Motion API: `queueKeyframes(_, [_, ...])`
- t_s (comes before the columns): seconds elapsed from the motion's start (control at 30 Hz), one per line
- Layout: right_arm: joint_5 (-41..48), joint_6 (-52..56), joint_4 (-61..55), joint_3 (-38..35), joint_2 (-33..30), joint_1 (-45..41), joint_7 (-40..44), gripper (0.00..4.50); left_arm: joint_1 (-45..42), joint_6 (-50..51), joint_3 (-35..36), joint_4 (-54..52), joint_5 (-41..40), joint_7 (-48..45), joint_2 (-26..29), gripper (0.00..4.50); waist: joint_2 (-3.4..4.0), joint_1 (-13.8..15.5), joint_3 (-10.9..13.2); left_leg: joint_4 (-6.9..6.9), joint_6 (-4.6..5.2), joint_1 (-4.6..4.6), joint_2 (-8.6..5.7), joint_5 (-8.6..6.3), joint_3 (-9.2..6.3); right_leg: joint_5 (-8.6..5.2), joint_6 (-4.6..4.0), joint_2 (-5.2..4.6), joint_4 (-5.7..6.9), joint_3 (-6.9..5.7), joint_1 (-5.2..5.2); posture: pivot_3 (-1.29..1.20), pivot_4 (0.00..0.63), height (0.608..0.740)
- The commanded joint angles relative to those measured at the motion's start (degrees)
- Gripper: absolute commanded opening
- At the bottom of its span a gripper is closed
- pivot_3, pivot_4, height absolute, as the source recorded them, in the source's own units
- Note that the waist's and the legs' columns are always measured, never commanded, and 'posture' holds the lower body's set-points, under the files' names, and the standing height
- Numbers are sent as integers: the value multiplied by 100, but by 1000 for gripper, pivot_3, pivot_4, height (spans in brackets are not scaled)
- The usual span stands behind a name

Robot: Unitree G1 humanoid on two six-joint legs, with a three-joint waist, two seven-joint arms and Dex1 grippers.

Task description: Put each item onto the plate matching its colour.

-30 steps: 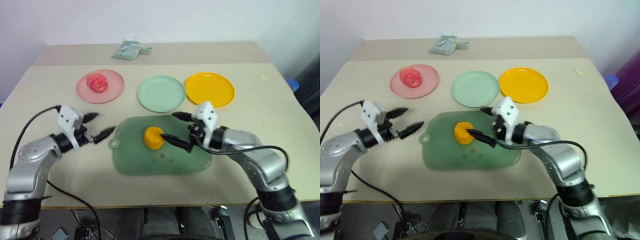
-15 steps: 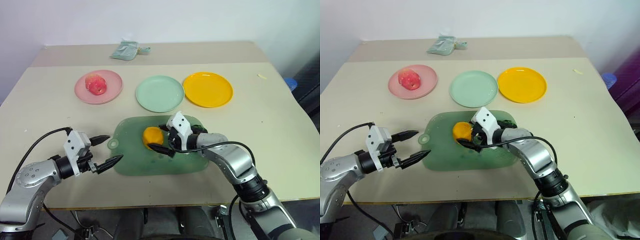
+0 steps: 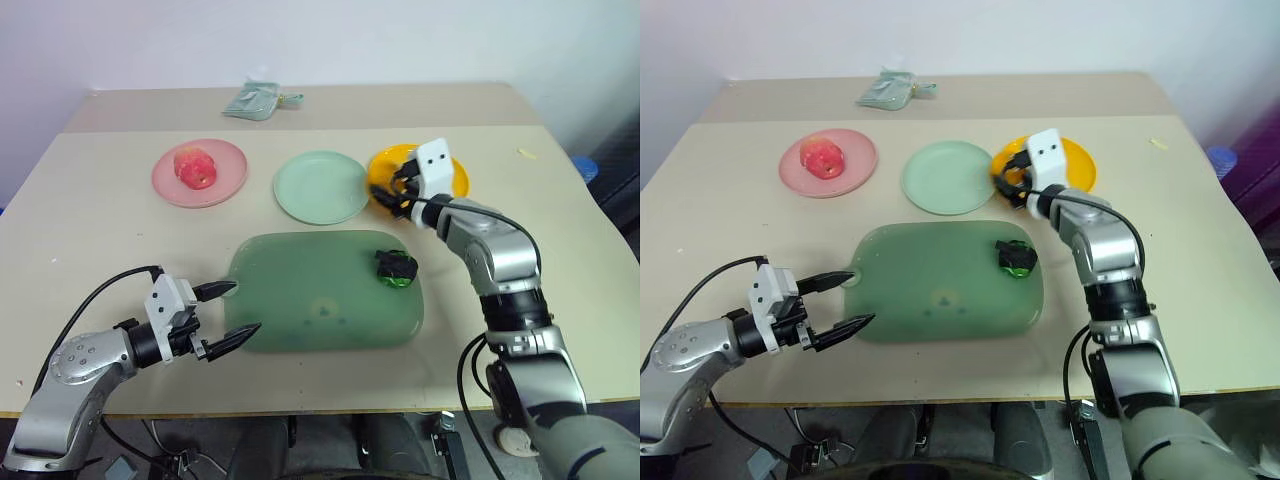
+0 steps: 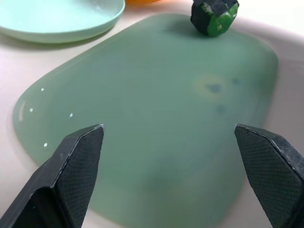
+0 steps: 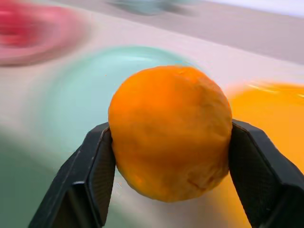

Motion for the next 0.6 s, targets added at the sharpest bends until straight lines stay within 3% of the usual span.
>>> queueKeyframes(0.03, [-99, -850, 1407, -390, 95, -706, -233, 3803, -92, -103, -92, -138, 66, 89, -41, 4500, 5, -17, 3, -1, 0, 0, 1, 0, 3, 0, 0, 1, 0, 2, -3, 0, 150, 740])
queueKeyframes(0.1, [-140, -1173, 1799, -437, 104, -918, -173, 4458, -106, -92, -115, -188, 90, 137, -49, 4500, 15, -57, 9, -4, 1, -1, 2, 0, 13, 0, 0, 6, 1, 9, -10, 0, 150, 740])
queueKeyframes(0.17, [-198, -1379, 1795, -382, 63, -942, -14, 4458, -109, -49, -100, -264, 76, 197, -34, 4500, 19, -104, 11, -5, 1, -1, 7, 0, 16, 0, 0, 8, 3, 14, -12, 0, 150, 740])
queueKeyframes(0.23, [-110, -1471, 1067, -202, -92, -602, 653, 4458, -84, 51, -67, -425, 25, 286, -15, 4500, 20, -138, 12, -4, 3, -2, 9, -1, 15, 0, 0, 7, 3, 14, -12, 0, 150, 740])
queueKeyframes(0.33, [601, -1280, -1086, 96, -745, 621, 2477, 4458, -54, 193, -30, -609, -44, 390, 18, 4500, 21, -79, 11, -2, 10, -7, 9, -6, 5, 0, 2, 5, -3, 10, -7, 0, 150, 740])
queueKeyframes(0.43, [1205, -923, -2408, 101, -1405, 1667, 3519, 4458, -105, 303, -19, -661, -96, 418, 60, 4500, 24, -1, 11, 3, 20, -7, 7, -11, 5, 0, 3, 1, -7, 8, -3, 0, 150, 740])
queueKeyframes(0.6, [1028, -721, -2907, 405, -2025, 2670, 3939, 4458, -440, 510, -59, -610, -259, 294, 161, 4500, 23, 13, 11, 17, 20, 23, 8, -11, 1, 0, 2, 2, -6, 3, 36, 0, 150, 740])
